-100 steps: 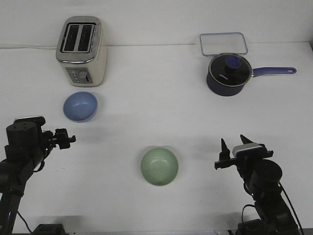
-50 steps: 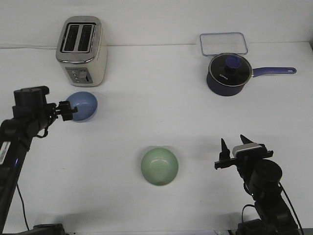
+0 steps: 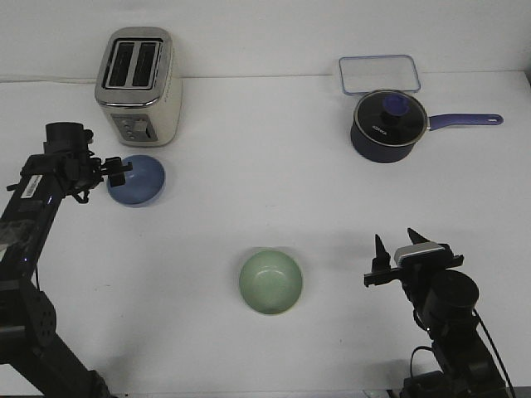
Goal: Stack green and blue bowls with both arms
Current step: 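Grasp the rim of the light blue bowl with the left gripper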
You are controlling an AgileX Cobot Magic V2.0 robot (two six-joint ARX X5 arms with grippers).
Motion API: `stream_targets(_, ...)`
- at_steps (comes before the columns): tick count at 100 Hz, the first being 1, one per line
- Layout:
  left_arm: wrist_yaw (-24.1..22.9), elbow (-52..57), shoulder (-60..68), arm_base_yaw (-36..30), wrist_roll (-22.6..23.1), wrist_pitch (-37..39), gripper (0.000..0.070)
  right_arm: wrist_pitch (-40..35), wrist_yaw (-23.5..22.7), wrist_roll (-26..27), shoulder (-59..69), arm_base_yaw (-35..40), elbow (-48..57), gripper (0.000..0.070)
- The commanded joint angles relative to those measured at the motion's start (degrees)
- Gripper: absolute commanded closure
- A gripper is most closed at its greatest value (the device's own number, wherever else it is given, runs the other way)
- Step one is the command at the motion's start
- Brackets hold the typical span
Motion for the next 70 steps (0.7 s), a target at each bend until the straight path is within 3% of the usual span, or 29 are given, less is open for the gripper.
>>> stream_targets(1, 0.0, 1.3, 2.6, 0.0, 1.2, 0.5, 0.0318, 0.5, 0.1, 0.6, 0.2, 0.1, 0.7, 0.0245)
stream_targets(25, 0.1, 1.3, 7.1, 0.0, 1.0, 1.6, 0.0333, 0.5, 0.1, 0.7, 0.2, 0.1, 0.7, 0.0245)
stream_targets(29, 0.1, 1.3, 7.5, 0.0, 1.0, 1.7, 0.0382, 0.5, 0.1, 0.7, 0.2, 0.1, 0.7, 0.0245)
stream_targets(38, 0.1, 1.3, 7.7, 0.0, 1.0, 1.7, 0.0573, 0.5, 0.1, 0.7, 0.2, 0.1, 0.7, 0.0245)
stream_targets(50, 0.3, 1.3, 7.7, 0.0, 1.1, 1.6, 0.0700, 0.5, 0.1, 0.7, 0.2, 0.1, 0.7, 0.0245)
stream_targets(70, 5.1, 1.4, 7.6, 0.5, 0.9, 1.4, 0.0696, 0.5, 0.1, 0.7, 0.2, 0.1, 0.7, 0.0245)
